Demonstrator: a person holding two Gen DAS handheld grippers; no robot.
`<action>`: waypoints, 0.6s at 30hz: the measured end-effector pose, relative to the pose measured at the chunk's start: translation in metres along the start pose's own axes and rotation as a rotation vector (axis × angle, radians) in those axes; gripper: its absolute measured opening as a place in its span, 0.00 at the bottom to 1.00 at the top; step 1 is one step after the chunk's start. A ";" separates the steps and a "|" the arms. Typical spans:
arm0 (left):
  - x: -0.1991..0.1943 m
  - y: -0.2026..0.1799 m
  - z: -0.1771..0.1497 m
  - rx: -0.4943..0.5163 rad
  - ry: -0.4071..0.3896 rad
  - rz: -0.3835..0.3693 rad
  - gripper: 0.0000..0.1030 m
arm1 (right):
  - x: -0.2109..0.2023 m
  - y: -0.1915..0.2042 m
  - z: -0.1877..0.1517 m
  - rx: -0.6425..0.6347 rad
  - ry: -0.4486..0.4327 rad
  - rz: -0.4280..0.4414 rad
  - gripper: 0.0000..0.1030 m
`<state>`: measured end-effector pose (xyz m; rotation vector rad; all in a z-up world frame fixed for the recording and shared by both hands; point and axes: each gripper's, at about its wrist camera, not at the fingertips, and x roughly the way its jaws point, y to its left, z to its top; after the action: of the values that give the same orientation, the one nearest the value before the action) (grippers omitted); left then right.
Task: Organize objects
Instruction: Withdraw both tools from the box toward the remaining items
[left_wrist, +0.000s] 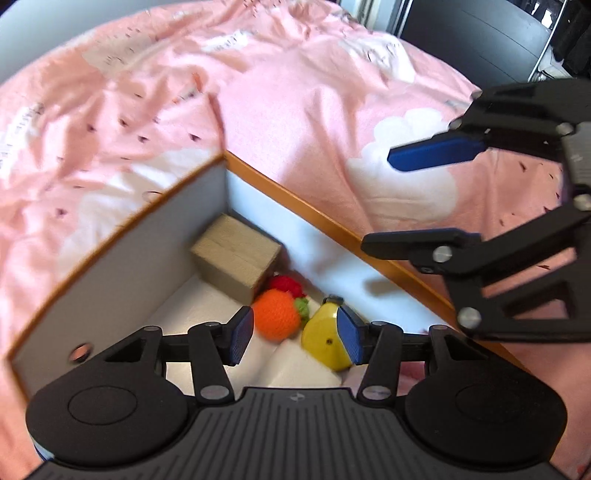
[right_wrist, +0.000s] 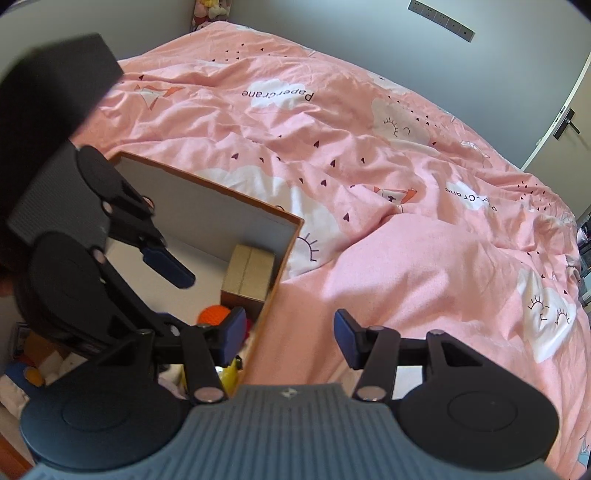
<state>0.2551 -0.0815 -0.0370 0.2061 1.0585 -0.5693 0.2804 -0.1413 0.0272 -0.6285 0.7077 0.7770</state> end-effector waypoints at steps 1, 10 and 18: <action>-0.011 0.000 -0.004 0.000 -0.005 0.017 0.57 | -0.003 0.003 0.001 0.008 -0.001 0.003 0.55; -0.104 0.004 -0.051 -0.125 -0.074 0.202 0.57 | -0.041 0.054 0.007 0.074 -0.083 0.094 0.60; -0.133 0.020 -0.134 -0.469 -0.129 0.321 0.57 | -0.063 0.124 -0.008 0.070 -0.162 0.172 0.62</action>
<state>0.1153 0.0380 0.0108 -0.0731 0.9800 -0.0366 0.1472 -0.1029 0.0410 -0.4390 0.6424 0.9473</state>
